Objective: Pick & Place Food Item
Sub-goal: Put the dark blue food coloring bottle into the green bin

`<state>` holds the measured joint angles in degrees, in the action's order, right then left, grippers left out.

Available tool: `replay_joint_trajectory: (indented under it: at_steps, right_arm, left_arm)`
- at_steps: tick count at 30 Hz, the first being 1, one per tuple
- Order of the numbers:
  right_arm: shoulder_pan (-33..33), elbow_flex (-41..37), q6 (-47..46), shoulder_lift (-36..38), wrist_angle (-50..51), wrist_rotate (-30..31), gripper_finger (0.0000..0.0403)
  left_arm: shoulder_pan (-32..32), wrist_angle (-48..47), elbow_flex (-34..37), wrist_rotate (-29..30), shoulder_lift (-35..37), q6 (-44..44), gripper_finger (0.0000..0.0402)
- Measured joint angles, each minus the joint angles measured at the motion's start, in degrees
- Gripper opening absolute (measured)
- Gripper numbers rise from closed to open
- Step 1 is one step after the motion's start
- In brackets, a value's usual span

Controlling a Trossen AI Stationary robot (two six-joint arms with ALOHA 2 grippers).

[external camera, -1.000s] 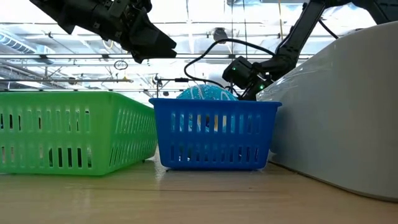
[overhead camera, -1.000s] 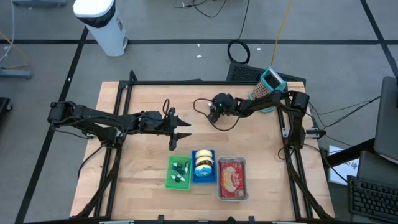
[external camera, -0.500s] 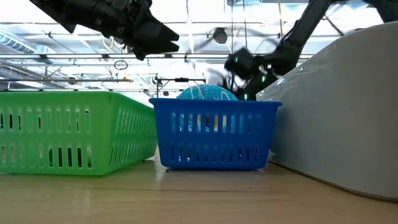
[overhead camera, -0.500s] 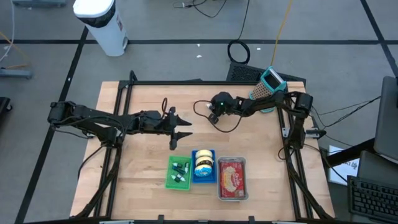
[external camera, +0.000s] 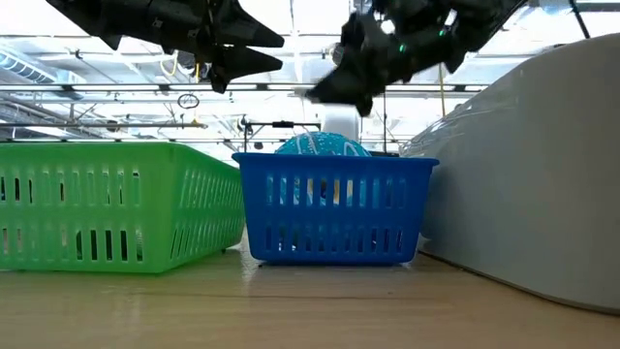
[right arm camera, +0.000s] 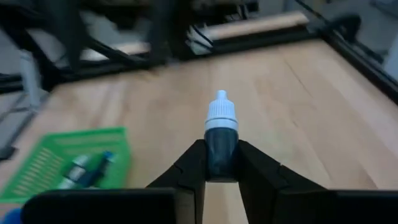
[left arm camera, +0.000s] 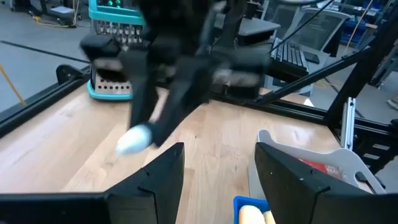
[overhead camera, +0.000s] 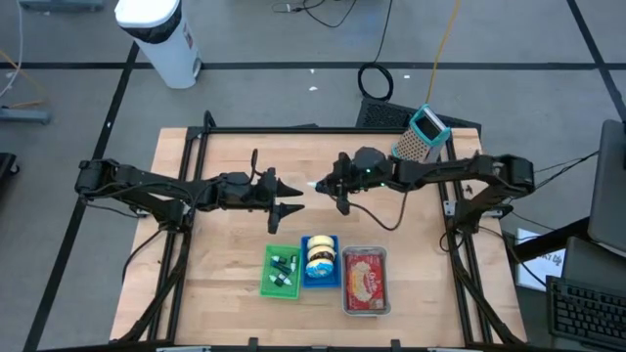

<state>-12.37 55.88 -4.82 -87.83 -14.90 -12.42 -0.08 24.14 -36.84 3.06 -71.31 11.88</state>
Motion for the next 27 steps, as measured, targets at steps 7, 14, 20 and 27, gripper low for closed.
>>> replay_joint_trajectory:
  at_steps: [7, 14, 20, 27]
  right_arm:
    - [4.9, 0.0, 1.3, 2.4, -1.7, -1.3, 0.007]
    - [6.5, 0.0, 1.5, 2.4, -4.3, -1.2, 0.0062]
    - [7.5, 0.0, 1.2, 2.4, -6.3, -1.2, 0.0066]
    - [7.6, 0.0, 1.4, 2.4, -6.0, -1.3, 0.0062]
  left_arm:
    - [0.0, 0.6, 0.0, 0.1, 0.0, -3.0, 0.0196]
    - [0.0, 7.0, 0.0, -0.7, -3.1, -5.8, 0.0196]
    - [0.0, 9.5, 0.0, -1.0, -6.0, -7.1, 0.0196]
    - [0.0, 15.0, 0.0, -4.7, -8.3, -7.3, 0.0196]
